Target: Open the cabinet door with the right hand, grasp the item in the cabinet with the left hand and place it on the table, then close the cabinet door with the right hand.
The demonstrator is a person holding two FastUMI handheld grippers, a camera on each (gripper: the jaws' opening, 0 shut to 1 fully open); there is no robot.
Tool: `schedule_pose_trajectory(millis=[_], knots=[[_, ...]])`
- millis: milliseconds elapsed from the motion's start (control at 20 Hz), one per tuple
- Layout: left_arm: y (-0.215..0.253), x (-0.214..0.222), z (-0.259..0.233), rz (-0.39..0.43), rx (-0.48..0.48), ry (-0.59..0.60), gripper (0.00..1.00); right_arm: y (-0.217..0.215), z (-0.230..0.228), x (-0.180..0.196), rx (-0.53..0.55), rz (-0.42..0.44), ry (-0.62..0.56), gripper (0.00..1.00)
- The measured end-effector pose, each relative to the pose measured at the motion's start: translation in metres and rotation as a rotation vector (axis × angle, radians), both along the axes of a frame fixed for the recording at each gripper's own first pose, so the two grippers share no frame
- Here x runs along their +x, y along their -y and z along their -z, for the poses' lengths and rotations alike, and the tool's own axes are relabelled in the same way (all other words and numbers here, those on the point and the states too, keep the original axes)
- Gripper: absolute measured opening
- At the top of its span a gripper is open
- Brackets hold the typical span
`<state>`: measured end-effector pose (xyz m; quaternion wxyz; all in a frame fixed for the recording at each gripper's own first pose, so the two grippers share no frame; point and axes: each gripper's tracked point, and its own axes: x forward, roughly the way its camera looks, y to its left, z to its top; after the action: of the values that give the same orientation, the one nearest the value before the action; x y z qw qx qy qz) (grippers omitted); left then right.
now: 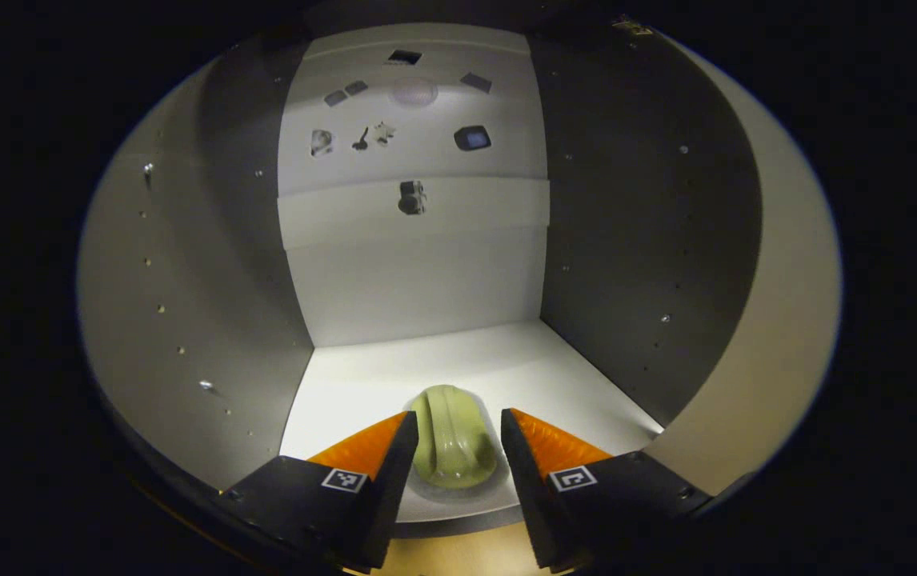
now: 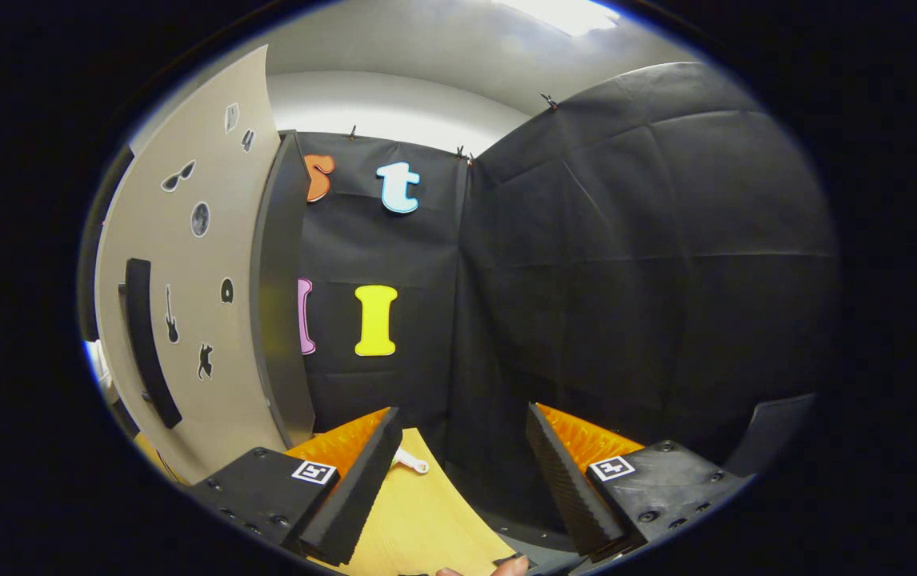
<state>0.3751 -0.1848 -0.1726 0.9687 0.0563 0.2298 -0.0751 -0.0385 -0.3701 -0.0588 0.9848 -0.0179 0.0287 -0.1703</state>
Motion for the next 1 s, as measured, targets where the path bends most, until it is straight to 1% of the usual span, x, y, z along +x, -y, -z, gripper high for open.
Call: schedule_pose_trajectory(millis=[50, 100, 150, 200, 250, 300, 350, 400, 450, 500, 550, 650, 700, 800, 850, 1000], knots=[[-0.001, 0.004, 0.005, -0.003, 0.007, -0.013, 0.66, 0.003, 0.001, -0.001, -0.006, 0.004, -0.001, 0.95], [-0.003, 0.008, 0.011, -0.008, 0.019, -0.024, 0.61, 0.004, 0.000, -0.001, -0.008, 0.008, -0.001, 0.99], [-0.004, 0.010, 0.017, -0.010, 0.028, -0.041, 0.59, 0.006, 0.000, -0.001, -0.006, 0.011, 0.000, 0.99], [-0.006, 0.012, 0.023, -0.020, 0.035, -0.058, 0.54, 0.008, 0.000, -0.002, -0.002, 0.014, 0.001, 0.99], [-0.007, 0.014, 0.028, -0.026, 0.037, -0.067, 0.50, 0.008, 0.000, -0.002, 0.004, 0.016, 0.002, 0.95], [-0.006, 0.015, 0.024, -0.026, 0.032, -0.053, 0.43, 0.008, 0.001, -0.003, 0.010, 0.017, 0.000, 0.99], [-0.006, 0.016, 0.024, -0.028, 0.031, -0.049, 0.43, 0.008, 0.001, -0.004, 0.014, 0.018, -0.001, 0.99], [-0.007, 0.016, 0.024, -0.032, 0.030, -0.048, 0.32, 0.008, 0.001, -0.006, 0.014, 0.019, 0.000, 0.99], [-0.009, 0.015, 0.022, -0.046, 0.031, -0.038, 0.31, 0.007, 0.000, -0.008, 0.013, 0.019, 0.001, 0.99], [-0.011, 0.013, 0.019, -0.059, 0.030, -0.032, 0.28, 0.006, -0.002, -0.009, 0.011, 0.017, 0.003, 0.95], [-0.010, 0.008, 0.015, -0.059, 0.012, -0.021, 0.24, 0.004, -0.004, -0.011, 0.010, 0.015, 0.007, 0.95], [-0.009, -0.005, 0.003, -0.051, -0.027, 0.002, 0.23, -0.002, -0.008, -0.012, 0.012, 0.005, 0.020, 0.95], [-0.010, -0.014, -0.004, -0.044, -0.034, 0.010, 0.22, -0.005, -0.010, -0.012, 0.016, 0.000, 0.024, 0.99], [-0.014, -0.036, -0.017, -0.033, -0.042, 0.030, 0.22, -0.016, -0.013, -0.014, 0.026, -0.019, 0.035, 1.00], [-0.016, -0.050, -0.022, -0.026, -0.047, 0.038, 0.22, -0.022, -0.015, -0.013, 0.029, -0.031, 0.039, 0.99], [-0.025, -0.092, -0.037, -0.014, -0.059, 0.072, 0.22, -0.038, -0.016, -0.013, 0.028, -0.058, 0.041, 0.99]])
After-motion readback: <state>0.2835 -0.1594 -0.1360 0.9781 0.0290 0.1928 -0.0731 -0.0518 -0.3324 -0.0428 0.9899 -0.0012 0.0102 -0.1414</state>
